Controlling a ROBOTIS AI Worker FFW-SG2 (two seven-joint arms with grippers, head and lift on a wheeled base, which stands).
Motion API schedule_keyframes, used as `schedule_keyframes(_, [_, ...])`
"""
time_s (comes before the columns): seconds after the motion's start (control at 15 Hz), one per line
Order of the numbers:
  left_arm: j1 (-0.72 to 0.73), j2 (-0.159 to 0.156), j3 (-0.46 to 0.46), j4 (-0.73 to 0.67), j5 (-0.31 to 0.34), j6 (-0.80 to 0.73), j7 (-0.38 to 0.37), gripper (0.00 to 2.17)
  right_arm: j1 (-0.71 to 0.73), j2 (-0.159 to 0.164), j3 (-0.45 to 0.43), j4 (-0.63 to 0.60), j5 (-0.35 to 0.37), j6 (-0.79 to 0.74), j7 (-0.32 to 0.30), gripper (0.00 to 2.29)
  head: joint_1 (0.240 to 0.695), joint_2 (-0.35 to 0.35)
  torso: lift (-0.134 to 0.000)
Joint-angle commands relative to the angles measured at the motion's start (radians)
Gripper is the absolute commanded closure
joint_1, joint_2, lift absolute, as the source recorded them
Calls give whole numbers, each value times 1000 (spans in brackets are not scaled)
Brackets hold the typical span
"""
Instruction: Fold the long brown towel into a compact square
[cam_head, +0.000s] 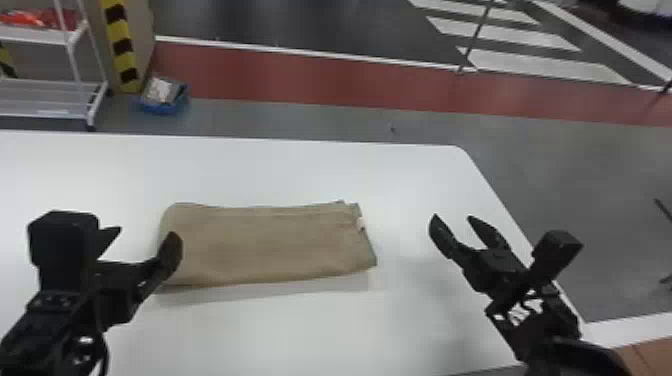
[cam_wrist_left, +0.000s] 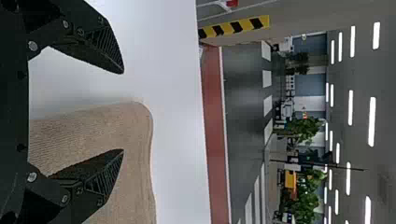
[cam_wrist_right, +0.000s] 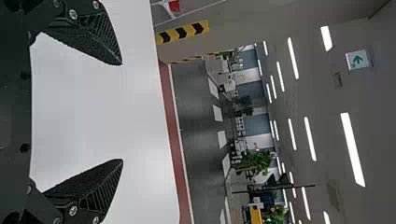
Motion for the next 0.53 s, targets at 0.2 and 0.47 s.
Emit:
schedule_keyframes(0.2, [-78, -9, -88, 182, 12, -286, 1, 286, -53, -4, 89, -18, 44, 115, 4, 178, 695, -208, -125])
schedule_keyframes(0.47, [-168, -11, -94, 290, 108, -170, -100, 1737, -84, -7, 174, -24, 33, 260, 46, 191, 695, -203, -125])
